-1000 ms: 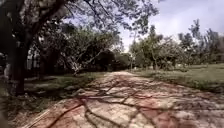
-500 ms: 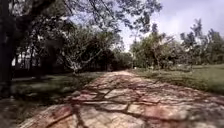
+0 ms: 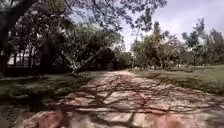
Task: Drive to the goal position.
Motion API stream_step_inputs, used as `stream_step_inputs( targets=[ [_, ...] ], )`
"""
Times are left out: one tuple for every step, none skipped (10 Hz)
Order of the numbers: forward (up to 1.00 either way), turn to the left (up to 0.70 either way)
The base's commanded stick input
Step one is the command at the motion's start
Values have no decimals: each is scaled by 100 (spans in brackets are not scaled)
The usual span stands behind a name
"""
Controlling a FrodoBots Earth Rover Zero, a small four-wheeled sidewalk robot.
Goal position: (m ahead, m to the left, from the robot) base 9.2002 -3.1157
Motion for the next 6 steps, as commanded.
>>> stream_step_inputs(
  targets=[
    [70,-23],
    [70,-32],
    [70,-35],
    [70,-27],
    [70,-17],
    [70,0]
  ],
)
